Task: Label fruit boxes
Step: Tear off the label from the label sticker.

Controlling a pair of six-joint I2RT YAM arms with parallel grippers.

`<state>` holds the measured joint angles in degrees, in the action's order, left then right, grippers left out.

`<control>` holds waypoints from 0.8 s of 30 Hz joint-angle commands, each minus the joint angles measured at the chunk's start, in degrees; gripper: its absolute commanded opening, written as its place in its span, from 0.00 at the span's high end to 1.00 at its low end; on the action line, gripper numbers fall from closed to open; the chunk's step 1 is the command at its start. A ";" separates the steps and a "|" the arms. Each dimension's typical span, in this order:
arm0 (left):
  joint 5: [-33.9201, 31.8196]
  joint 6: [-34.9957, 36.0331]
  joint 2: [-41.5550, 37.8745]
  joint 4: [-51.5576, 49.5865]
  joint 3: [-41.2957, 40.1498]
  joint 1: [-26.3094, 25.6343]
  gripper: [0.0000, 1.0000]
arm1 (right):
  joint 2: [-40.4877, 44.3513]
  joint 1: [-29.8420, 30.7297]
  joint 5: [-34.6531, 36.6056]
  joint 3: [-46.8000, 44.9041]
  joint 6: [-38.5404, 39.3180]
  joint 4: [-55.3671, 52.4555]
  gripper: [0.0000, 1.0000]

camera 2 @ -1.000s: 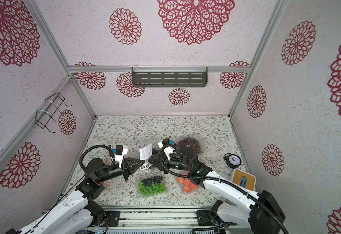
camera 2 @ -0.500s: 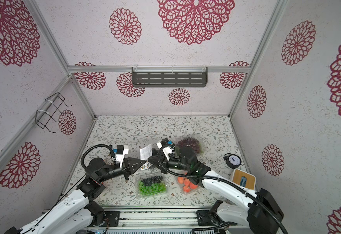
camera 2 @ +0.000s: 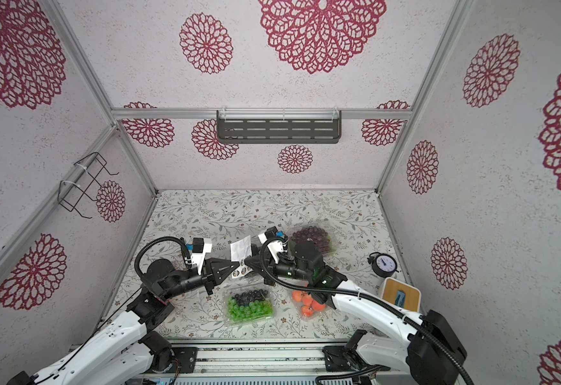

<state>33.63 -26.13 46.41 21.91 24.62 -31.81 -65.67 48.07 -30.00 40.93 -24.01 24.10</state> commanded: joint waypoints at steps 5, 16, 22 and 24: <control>-3.81 2.15 3.24 0.19 1.84 0.70 1.00 | 0.78 0.28 -1.40 0.82 -1.65 3.34 1.00; -4.62 1.70 3.00 0.86 1.15 1.29 1.00 | 1.56 0.09 0.10 -0.04 -1.60 3.46 1.00; -21.19 0.30 -1.36 -3.23 0.24 2.28 1.00 | 2.96 0.56 14.88 -3.15 -17.63 2.05 1.00; -24.88 0.89 -2.67 -4.88 0.25 2.33 1.00 | 3.25 2.84 22.49 -3.33 -22.33 -2.29 1.00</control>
<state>18.22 -25.56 45.67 19.88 25.04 -29.82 -63.88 48.69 -19.46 38.00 -36.01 24.36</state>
